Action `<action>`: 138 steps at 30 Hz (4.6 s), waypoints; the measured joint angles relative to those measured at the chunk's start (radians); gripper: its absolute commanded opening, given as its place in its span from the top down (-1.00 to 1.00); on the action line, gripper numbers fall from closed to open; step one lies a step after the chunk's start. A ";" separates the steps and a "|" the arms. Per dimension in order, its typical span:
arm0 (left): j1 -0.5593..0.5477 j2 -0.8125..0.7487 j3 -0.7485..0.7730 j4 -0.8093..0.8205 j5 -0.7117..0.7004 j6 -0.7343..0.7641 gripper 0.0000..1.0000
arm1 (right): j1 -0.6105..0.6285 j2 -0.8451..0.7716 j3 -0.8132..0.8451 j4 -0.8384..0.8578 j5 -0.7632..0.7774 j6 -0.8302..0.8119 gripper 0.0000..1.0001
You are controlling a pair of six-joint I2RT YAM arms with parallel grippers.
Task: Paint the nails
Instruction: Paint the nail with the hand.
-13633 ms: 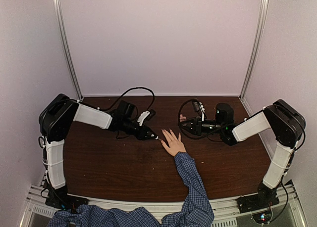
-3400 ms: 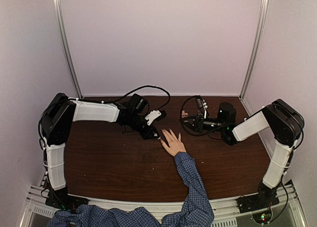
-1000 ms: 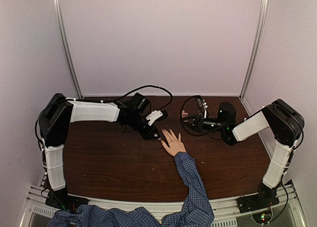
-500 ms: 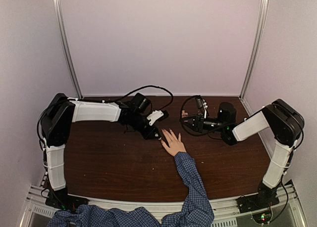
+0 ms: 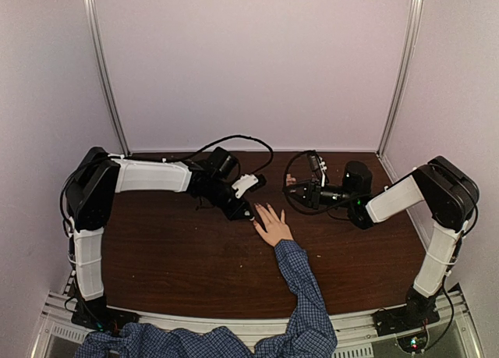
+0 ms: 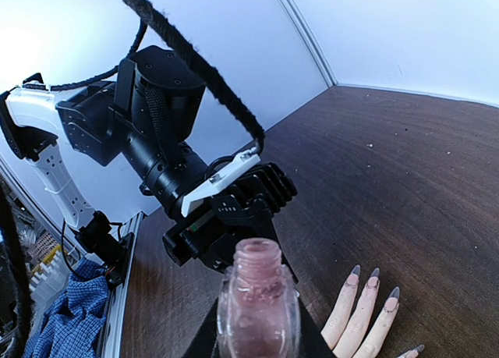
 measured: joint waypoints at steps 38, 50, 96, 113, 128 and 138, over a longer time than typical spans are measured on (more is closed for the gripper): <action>0.003 0.016 0.023 -0.018 -0.054 0.000 1.00 | 0.000 0.000 0.000 0.000 0.000 0.000 1.00; 0.010 0.016 0.023 -0.019 -0.061 0.000 1.00 | 0.000 0.000 0.000 0.000 0.000 0.000 1.00; 0.022 -0.047 -0.077 0.039 0.039 0.016 1.00 | 0.000 0.000 0.000 0.000 -0.003 0.000 1.00; 0.015 -0.038 -0.062 0.047 0.054 0.016 1.00 | 0.000 0.000 0.000 0.000 -0.003 0.000 1.00; 0.013 -0.023 -0.056 0.061 0.057 0.016 1.00 | 0.000 0.000 0.000 0.000 -0.003 0.000 1.00; 0.013 -0.020 -0.044 0.061 0.057 0.016 1.00 | 0.000 0.000 0.000 0.000 -0.003 0.000 1.00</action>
